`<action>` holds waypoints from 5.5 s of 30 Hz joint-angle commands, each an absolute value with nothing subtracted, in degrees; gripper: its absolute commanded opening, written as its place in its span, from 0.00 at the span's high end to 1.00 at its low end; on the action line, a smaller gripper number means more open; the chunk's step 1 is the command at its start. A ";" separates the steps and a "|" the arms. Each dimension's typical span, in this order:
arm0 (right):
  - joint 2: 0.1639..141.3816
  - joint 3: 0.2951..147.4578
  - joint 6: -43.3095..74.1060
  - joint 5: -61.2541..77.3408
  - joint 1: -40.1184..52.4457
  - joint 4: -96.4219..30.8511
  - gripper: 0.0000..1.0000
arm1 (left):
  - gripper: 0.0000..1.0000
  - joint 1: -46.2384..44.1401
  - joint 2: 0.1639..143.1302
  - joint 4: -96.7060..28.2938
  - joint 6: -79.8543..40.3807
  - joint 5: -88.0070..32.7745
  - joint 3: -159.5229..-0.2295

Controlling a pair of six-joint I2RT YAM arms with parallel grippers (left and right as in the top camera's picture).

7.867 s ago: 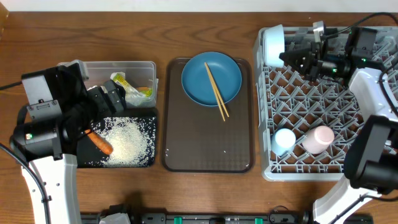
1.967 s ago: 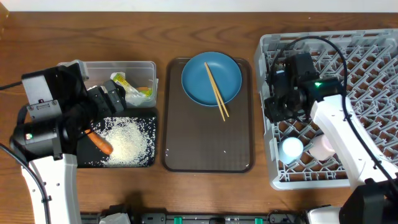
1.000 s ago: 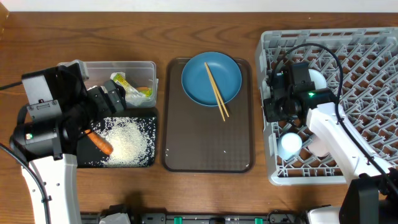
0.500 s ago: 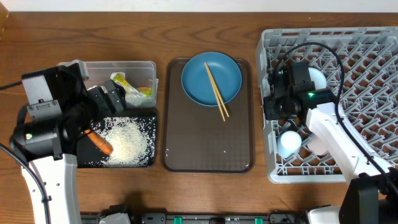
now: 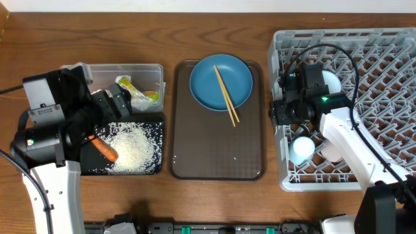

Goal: Sort waste into correct bins and load items into the dishwasher rack

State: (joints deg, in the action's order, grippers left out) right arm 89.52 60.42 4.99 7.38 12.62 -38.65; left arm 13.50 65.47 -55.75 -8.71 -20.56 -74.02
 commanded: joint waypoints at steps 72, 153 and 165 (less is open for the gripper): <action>112.36 76.23 7.35 -9.67 37.74 -20.10 0.62 | 0.02 13.82 65.17 -55.94 -7.97 -19.86 -74.13; 106.45 78.56 -3.49 -7.05 31.31 -35.99 0.79 | 0.02 13.80 65.17 -55.94 -7.97 -19.86 -74.13; 106.50 78.06 -3.53 -5.19 31.40 -38.65 0.99 | 0.02 13.80 65.17 -55.94 -7.97 -19.86 -74.13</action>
